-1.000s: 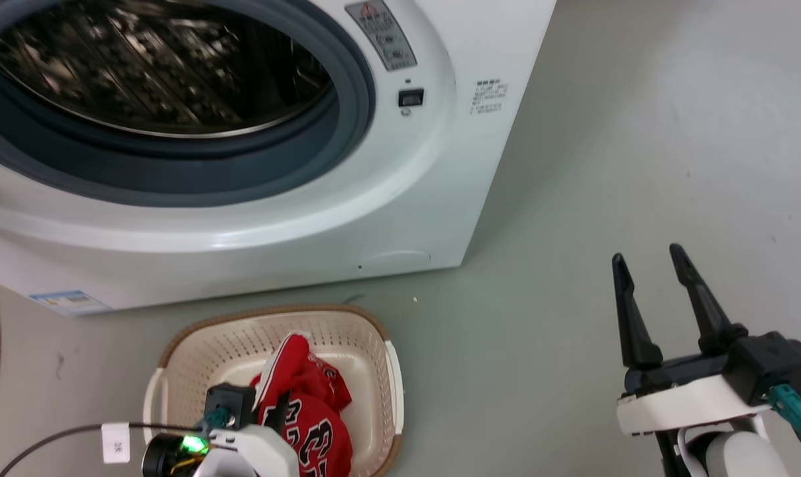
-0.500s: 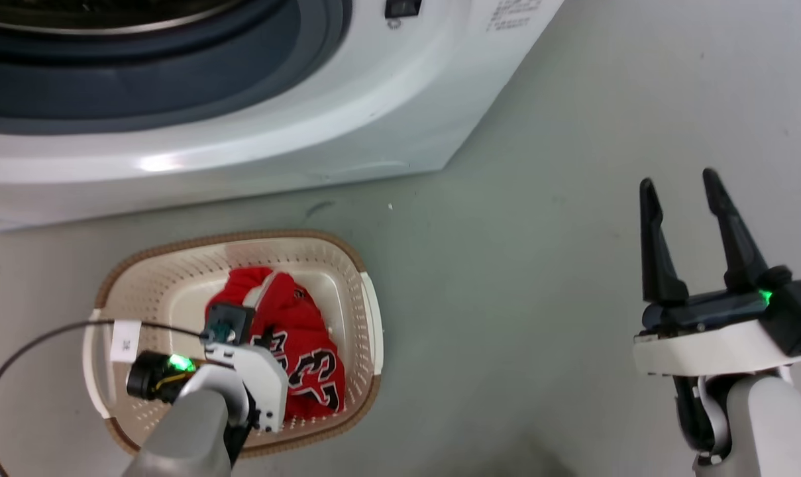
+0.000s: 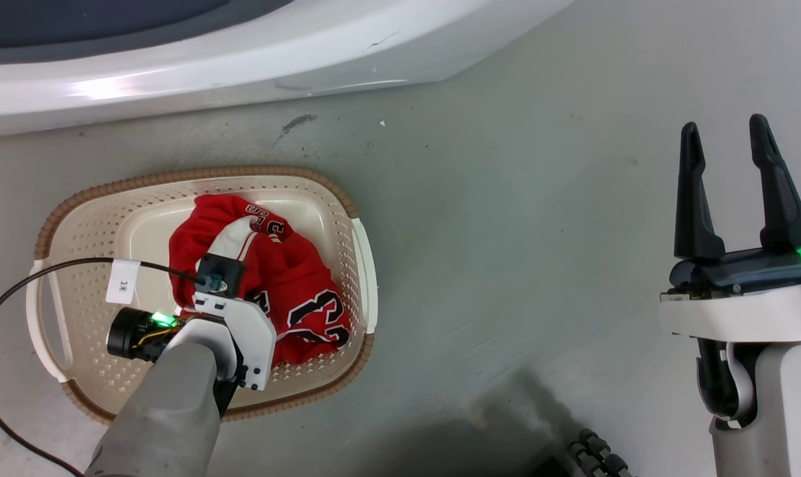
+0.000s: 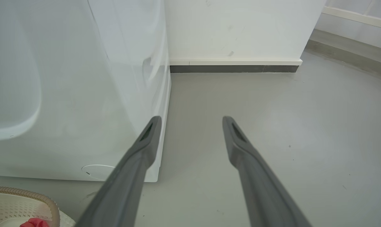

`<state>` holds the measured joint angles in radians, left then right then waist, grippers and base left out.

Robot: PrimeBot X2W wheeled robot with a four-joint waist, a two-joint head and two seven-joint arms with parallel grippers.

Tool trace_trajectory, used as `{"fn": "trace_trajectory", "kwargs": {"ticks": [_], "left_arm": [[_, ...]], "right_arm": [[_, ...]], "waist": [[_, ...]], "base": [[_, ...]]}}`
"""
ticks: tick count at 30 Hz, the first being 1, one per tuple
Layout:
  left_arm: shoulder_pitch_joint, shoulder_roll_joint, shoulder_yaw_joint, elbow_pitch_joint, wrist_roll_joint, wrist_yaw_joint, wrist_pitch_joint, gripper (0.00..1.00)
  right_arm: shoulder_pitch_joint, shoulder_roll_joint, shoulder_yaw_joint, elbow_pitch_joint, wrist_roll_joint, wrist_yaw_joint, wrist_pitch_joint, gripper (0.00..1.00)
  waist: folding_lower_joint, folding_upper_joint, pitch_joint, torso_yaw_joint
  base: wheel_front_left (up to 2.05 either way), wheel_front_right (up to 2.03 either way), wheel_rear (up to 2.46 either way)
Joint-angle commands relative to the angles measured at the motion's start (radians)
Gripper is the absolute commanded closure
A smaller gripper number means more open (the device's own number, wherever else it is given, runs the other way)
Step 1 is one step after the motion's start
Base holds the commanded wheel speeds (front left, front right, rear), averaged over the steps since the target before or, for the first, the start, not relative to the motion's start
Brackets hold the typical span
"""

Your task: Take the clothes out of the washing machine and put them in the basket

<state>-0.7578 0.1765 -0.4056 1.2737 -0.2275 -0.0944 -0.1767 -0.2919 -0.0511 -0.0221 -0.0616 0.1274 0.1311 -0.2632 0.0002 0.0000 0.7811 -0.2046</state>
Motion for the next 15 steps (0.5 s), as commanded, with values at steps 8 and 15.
{"fn": "trace_trajectory", "kwargs": {"ticks": [8, 15], "left_arm": [[0.0, -0.004, -0.02, 0.011, 0.0, 0.015, 0.014, 0.0], [0.045, -0.016, -0.008, 0.008, -0.028, 0.013, -0.062, 0.0]], "right_arm": [[-0.021, 0.002, 0.003, 0.0, -0.003, -0.001, -0.002, 0.0], [0.015, 0.002, 0.014, 0.019, -0.012, -0.001, -0.002, 0.0]], "waist": [[-0.0002, 0.0, -0.006, 0.013], [-0.0002, 0.0, -0.094, 0.027]], "base": [[0.0, 0.0, 0.0], [0.0, 0.0, 0.0]]}}
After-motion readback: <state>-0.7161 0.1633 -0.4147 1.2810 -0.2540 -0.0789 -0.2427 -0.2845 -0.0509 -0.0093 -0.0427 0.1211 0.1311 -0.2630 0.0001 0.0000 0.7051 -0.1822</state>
